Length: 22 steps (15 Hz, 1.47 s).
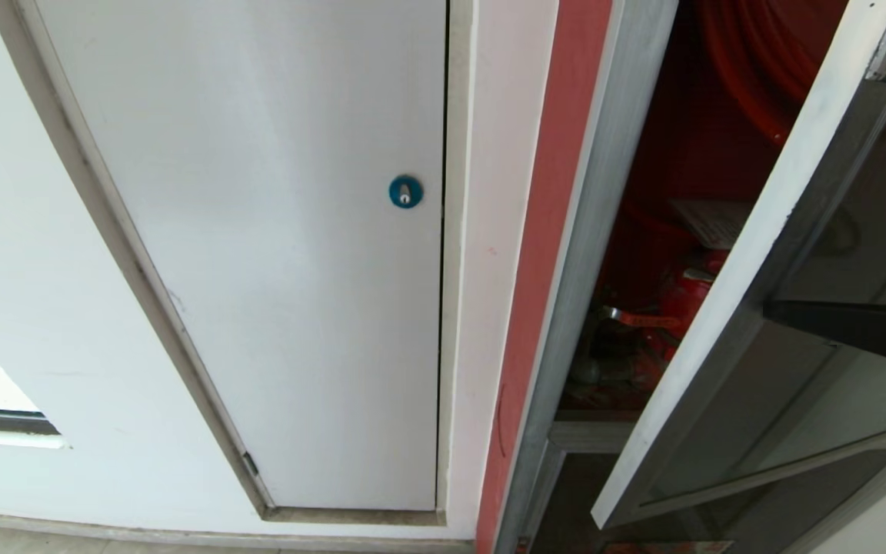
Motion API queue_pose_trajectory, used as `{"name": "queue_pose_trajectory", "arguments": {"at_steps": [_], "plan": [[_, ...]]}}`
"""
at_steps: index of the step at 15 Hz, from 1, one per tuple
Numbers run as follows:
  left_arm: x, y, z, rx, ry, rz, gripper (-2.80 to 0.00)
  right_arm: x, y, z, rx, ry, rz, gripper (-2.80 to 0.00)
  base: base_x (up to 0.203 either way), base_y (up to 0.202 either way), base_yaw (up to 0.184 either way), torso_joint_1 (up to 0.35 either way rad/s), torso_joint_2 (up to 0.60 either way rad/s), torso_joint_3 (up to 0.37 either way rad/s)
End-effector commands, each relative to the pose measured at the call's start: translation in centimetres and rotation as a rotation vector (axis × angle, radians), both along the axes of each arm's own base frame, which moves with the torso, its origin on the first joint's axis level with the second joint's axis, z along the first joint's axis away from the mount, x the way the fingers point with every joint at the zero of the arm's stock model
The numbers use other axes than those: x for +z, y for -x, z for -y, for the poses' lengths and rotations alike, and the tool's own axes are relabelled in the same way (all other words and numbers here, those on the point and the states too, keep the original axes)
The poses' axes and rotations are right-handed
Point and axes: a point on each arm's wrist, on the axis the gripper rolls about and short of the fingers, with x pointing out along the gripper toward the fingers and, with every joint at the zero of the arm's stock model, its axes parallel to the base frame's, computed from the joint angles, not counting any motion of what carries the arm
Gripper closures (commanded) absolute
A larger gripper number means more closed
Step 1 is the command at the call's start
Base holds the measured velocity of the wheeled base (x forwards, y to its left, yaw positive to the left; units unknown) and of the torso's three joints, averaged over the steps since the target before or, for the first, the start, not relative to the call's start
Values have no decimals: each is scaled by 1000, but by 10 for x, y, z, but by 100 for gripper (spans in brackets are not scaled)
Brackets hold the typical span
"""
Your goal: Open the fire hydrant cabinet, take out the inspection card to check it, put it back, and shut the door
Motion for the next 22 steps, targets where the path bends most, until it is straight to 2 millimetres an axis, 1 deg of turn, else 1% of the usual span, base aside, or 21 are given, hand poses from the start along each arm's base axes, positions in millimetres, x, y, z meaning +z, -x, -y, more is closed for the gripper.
{"name": "queue_pose_trajectory", "arguments": {"at_steps": [1, 4, 8, 10, 11, 15, 19, 22], "plan": [[0, 0, 0, 0, 0, -2, 0, -4, -18, -2, -6, 3, -20, 0, 0, 0, 0, 0, 0, 0], [0, 0, 0, 0, 0, -1, 0, -6, -35, -4, -8, 8, -46, 0, 0, 0, 0, 0, 0, 0], [0, 0, 0, 0, 0, -2, 0, -14, -58, -9, -58, 21, -56, 0, 0, 0, 0, 0, 0, 0], [0, 0, 0, 0, 0, -2, 0, -17, -65, -10, -73, 24, -59, 0, 0, 0, 0, 0, 0, 0], [0, 0, 0, 0, 0, -2, 0, -21, -73, -12, -88, 30, -71, 0, 0, 0, 0, 0, 0, 0], [0, 0, 0, 0, 0, -1, 0, -31, -92, -21, -137, 49, -76, 0, 0, 0, 0, 0, 0, 0], [0, 0, 0, 0, 0, -2, 0, -32, -113, -32, -169, 63, -73, 0, 0, 0, 0, 0, 0, 0], [0, 0, 0, 0, 0, -2, 0, -33, -124, -36, -199, 68, -75, 0, 0, 0, 0, 0, 0, 0]]}}
